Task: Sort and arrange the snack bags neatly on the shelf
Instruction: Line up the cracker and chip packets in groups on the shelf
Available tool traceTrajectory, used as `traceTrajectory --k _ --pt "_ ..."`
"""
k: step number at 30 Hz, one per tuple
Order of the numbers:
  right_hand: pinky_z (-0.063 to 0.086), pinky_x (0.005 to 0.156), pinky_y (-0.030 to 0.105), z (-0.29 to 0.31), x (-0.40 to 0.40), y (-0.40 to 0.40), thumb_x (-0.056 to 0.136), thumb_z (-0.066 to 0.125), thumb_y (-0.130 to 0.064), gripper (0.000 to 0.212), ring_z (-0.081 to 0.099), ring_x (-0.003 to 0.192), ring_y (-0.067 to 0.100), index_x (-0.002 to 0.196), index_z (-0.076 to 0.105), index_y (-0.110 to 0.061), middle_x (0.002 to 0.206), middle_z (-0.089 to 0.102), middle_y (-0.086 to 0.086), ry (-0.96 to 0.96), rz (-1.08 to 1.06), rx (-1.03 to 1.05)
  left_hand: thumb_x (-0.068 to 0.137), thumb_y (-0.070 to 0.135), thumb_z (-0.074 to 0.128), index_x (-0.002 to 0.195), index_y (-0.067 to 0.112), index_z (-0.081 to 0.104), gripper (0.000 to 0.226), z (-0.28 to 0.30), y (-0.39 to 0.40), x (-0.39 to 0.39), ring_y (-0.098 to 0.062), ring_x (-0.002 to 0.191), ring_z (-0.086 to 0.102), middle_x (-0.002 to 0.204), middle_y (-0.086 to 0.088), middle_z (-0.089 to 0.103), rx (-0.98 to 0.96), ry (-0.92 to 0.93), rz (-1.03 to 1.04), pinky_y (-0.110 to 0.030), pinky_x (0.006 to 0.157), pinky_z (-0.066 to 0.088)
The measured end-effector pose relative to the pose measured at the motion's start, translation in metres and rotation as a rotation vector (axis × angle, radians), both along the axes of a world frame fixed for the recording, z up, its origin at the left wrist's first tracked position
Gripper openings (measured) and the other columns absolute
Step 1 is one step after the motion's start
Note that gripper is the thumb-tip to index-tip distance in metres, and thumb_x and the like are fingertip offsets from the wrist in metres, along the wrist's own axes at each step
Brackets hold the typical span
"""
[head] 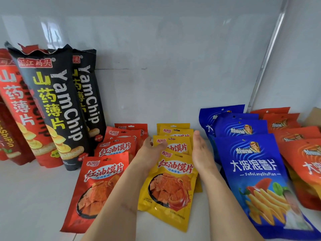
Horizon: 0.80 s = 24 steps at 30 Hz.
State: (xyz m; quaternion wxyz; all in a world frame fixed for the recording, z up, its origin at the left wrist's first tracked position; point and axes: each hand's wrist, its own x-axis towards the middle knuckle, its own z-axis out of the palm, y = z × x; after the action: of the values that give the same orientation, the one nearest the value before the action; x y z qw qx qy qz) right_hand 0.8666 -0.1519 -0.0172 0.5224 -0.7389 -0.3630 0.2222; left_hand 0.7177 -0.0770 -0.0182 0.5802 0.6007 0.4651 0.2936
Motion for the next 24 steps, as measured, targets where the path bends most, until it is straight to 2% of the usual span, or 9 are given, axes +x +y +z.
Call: traceTrajectory --k 3,4,8,13,14,16,19,21,24 --pt "0.033 0.114 0.045 0.001 -0.005 -0.005 0.083 0.007 -0.082 0.093 0.042 0.138 0.023 0.153 0.032 -0.026 0.153 0.042 0.002 0.025 -0.030 -0.044 0.089 0.028 0.073 0.126 0.027 0.049 0.044 0.003 -0.013 -0.003 -0.015 0.094 0.072 0.108 0.007 0.071 0.020 0.021 -0.038 -0.029 0.072 0.059" --pt "0.034 0.113 0.047 0.000 -0.005 -0.008 0.078 0.006 -0.086 0.100 0.042 0.138 0.024 0.153 0.030 -0.026 0.153 0.042 0.003 0.036 -0.043 -0.075 0.091 0.021 0.072 0.123 0.027 0.049 0.040 0.001 -0.013 -0.003 -0.015 0.091 0.072 0.107 0.007 0.070 0.040 0.039 -0.035 -0.029 0.070 0.060" --pt "0.029 0.111 0.043 -0.004 -0.007 -0.020 0.092 0.012 -0.074 0.081 0.038 0.141 0.025 0.156 0.024 -0.025 0.155 0.039 0.003 0.061 -0.041 -0.118 0.091 0.011 0.065 0.116 0.032 0.045 0.038 -0.006 -0.015 0.003 -0.022 0.098 0.070 0.113 0.002 0.066 0.083 0.075 0.031 -0.044 0.085 0.060" --pt "0.029 0.116 0.046 0.001 -0.014 -0.022 0.083 0.015 -0.083 0.096 0.033 0.144 0.025 0.156 0.020 -0.021 0.161 0.028 0.002 -0.053 0.059 -0.149 0.086 0.010 0.054 0.130 0.024 0.044 0.047 -0.009 -0.017 0.015 -0.026 0.100 0.067 0.122 -0.006 0.062 0.066 0.048 0.134 -0.046 0.083 0.060" --pt "0.031 0.113 0.043 0.001 -0.012 -0.023 0.089 0.019 -0.077 0.089 0.033 0.144 0.025 0.157 0.018 -0.019 0.162 0.026 0.003 -0.089 0.052 -0.176 0.088 0.009 0.054 0.135 0.021 0.042 0.049 -0.008 -0.015 0.015 -0.025 0.099 0.068 0.120 -0.006 0.064 0.043 0.039 0.138 -0.045 0.081 0.061" --pt "0.043 0.089 0.031 0.000 -0.008 -0.024 0.100 0.030 -0.059 0.070 0.047 0.133 0.023 0.155 0.020 -0.017 0.156 0.035 0.005 -0.155 0.038 -0.209 0.089 0.011 0.055 0.141 0.018 0.037 0.055 -0.005 -0.014 0.013 -0.024 0.095 0.070 0.116 -0.005 0.066 0.014 0.033 0.128 -0.045 0.077 0.063" --pt "0.040 0.058 0.017 -0.003 -0.001 -0.017 0.104 0.039 -0.044 0.046 0.056 0.093 0.010 0.142 0.040 -0.019 0.138 0.053 0.004 -0.184 0.087 -0.213 0.092 0.012 0.055 0.128 0.019 0.045 0.038 -0.006 -0.017 0.011 -0.021 0.089 0.071 0.109 -0.002 0.068 0.064 0.079 0.096 -0.036 0.068 0.062" --pt "0.042 0.058 0.018 -0.006 0.001 -0.010 0.104 0.041 -0.043 0.039 0.056 0.088 0.010 0.135 0.047 -0.021 0.130 0.058 0.002 -0.234 0.089 -0.217 0.096 0.009 0.052 0.120 0.019 0.047 0.026 -0.005 -0.022 0.015 -0.017 0.085 0.069 0.106 -0.001 0.067 0.107 0.101 0.084 -0.026 0.055 0.055" --pt "0.051 0.076 0.031 -0.012 0.004 -0.006 0.103 0.043 -0.043 0.043 0.060 0.103 0.019 0.137 0.047 -0.018 0.130 0.055 0.007 -0.338 0.016 -0.282 0.094 0.007 0.049 0.123 0.018 0.049 0.030 -0.008 -0.026 0.026 -0.023 0.097 0.068 0.115 -0.005 0.067 0.177 0.108 0.069 -0.034 0.072 0.058"
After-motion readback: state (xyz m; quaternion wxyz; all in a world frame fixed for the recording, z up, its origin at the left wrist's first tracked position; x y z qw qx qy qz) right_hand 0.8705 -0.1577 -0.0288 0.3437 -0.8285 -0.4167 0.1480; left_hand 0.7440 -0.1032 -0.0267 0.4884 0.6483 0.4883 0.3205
